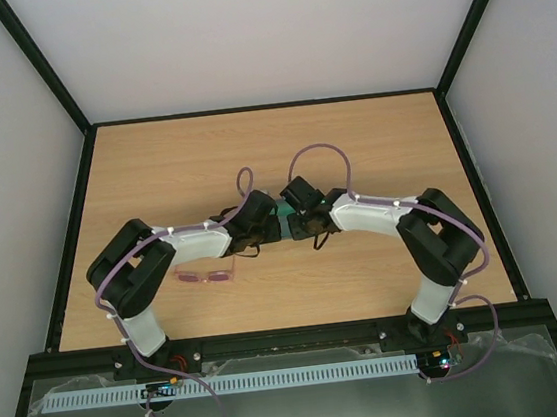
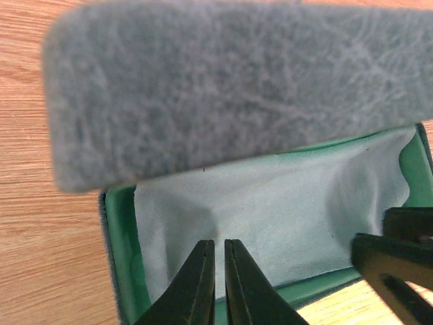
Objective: Organize the sunglasses
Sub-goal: Adjust the glasses cleaning cloth in the sunglasses case, then pick up the sunglasses from the center of the board, then fold the sunglasses.
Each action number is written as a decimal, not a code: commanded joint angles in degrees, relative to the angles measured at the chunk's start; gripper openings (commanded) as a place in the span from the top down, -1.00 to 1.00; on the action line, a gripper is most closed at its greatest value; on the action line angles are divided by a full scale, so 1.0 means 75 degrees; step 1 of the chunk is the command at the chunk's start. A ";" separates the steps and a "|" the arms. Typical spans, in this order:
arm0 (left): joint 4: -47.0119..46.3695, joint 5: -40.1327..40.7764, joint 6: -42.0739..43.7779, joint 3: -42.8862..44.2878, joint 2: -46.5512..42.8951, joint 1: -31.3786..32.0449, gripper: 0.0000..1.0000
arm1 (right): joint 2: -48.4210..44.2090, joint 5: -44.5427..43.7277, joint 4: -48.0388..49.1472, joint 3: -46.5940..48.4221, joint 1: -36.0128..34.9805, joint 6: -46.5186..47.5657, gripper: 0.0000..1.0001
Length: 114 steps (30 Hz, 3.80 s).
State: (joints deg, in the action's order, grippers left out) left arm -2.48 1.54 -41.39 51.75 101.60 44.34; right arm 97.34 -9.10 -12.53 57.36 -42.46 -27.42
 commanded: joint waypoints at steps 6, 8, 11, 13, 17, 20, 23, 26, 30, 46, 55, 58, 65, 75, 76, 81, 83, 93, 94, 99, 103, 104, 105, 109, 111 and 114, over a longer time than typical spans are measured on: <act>0.0112 0.0064 0.0027 -0.0126 -0.0185 -0.0033 0.83 | 0.0763 0.0206 -0.0054 -0.0075 -0.0056 -0.0035 0.54; 0.0164 0.0045 0.0038 -0.0141 -0.0339 -0.0037 0.83 | 0.0576 0.0156 -0.0093 -0.0035 -0.0047 -0.0041 0.53; 0.0306 0.0029 0.0067 -0.0158 -0.0707 -0.0035 0.76 | 0.0176 0.0036 -0.0293 0.0084 -0.0054 -0.0020 0.53; 0.0428 0.0044 0.0058 -0.0175 -0.1042 -0.0035 0.68 | -0.0225 -0.0002 -0.0435 0.0145 -0.0049 -0.0003 0.51; 0.0796 0.0285 0.0046 -0.0412 -0.1949 -0.0040 0.50 | -0.0968 0.0111 -0.0544 0.0081 -0.0063 0.0046 0.40; 0.1221 0.0734 -0.0080 -0.0818 -0.3093 -0.0061 0.14 | -0.1360 0.0492 -0.0439 0.0025 -0.0183 0.0058 0.33; 0.1715 0.1179 -0.0250 -0.1244 -0.4291 -0.0151 -0.23 | -0.1334 0.0628 -0.0468 0.0234 -0.0413 0.0061 0.24; 0.2349 0.1418 -0.0330 -0.1612 -0.5424 -0.0389 -0.54 | -0.0961 0.0794 -0.0518 0.0650 -0.0725 0.0072 0.14; 0.3113 0.1653 -0.0524 -0.2081 -0.6851 -0.0708 -0.98 | -0.0226 0.1069 -0.0484 0.1216 -0.1142 -0.0056 -0.03; 0.3874 0.1179 -0.0598 -0.2310 -0.8743 -0.0890 -0.99 | 0.2680 0.0637 -0.1032 0.3568 -0.2432 -0.0826 -0.23; 0.3835 0.0972 -0.0494 -0.2323 -0.8831 -0.0896 -0.98 | 0.3436 -0.0041 -0.1631 0.4074 -0.2478 -0.0901 0.07; 0.3865 0.0926 -0.0482 -0.2277 -0.8927 -0.0902 -0.98 | 0.3484 -0.0098 -0.1674 0.4114 -0.2477 -0.0938 0.22; 0.4097 0.0858 -0.0438 -0.1958 -0.9418 -0.0899 -0.99 | 0.3432 -0.0174 -0.1778 0.4187 -0.2472 -0.0966 0.69; 0.4407 0.0716 -0.0187 -0.1380 -0.9503 -0.0900 -0.99 | 0.2807 -0.0533 -0.1837 0.4092 -0.2479 -0.0977 0.97; 0.4470 0.0704 -0.0181 -0.1323 -0.9504 -0.0905 -0.99 | 0.2726 -0.0588 -0.1883 0.4126 -0.2477 -0.0953 0.97; 0.4725 0.0674 -0.0087 -0.0946 -0.9450 -0.0907 -0.99 | 0.2185 -0.0799 -0.1993 0.4195 -0.2475 -0.0813 0.97; 0.4786 0.0673 -0.0052 -0.0833 -0.9427 -0.0903 -0.99 | 0.1972 -0.0923 -0.2039 0.4209 -0.2476 -0.0750 0.97; 0.4548 0.0539 -0.0035 -0.0778 -0.9300 -0.0897 -0.99 | 0.0545 -0.1525 -0.2264 0.3163 -0.2410 -0.0348 0.97; 0.4498 0.0529 -0.0017 -0.0757 -0.9199 -0.0902 -0.99 | 0.0303 -0.1551 -0.2205 0.2896 -0.2360 -0.0290 0.97; 0.4074 0.0343 -0.0028 -0.0870 -0.8689 -0.0905 -0.99 | -0.1045 -0.1334 -0.1893 0.1515 -0.1725 -0.0080 0.97; 0.3646 0.0330 -0.0115 -0.1092 -0.8392 -0.0908 -0.99 | -0.2233 -0.1199 -0.1817 0.0653 -0.1128 0.0099 0.97; 0.3549 0.0273 -0.0124 -0.1111 -0.8265 -0.0908 -0.99 | -0.2485 -0.1164 -0.1835 0.0510 -0.1000 0.0135 0.97; 0.3444 0.0204 -0.0125 -0.1131 -0.8111 -0.0908 -0.99 | -0.2705 -0.1130 -0.1859 0.0375 -0.0833 0.0175 0.97; 0.2973 -0.0137 -0.0096 -0.1277 -0.7339 -0.0908 -0.88 | -0.3426 -0.1005 -0.1952 0.0025 -0.0495 0.0288 0.97; 0.2709 -0.0307 -0.0086 -0.1397 -0.6992 -0.0899 -0.66 | -0.3694 -0.1007 -0.2012 -0.0090 -0.0401 0.0337 0.97; 0.2308 -0.0592 -0.0106 -0.1659 -0.6566 -0.0896 -0.16 | -0.3999 -0.0979 -0.2026 -0.0249 -0.0308 0.0374 0.97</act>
State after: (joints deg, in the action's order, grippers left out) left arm 19.77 0.95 -42.37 41.87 49.54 37.47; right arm 70.13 -17.04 -25.67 57.39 -45.60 -25.91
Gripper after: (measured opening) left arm 0.699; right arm 0.017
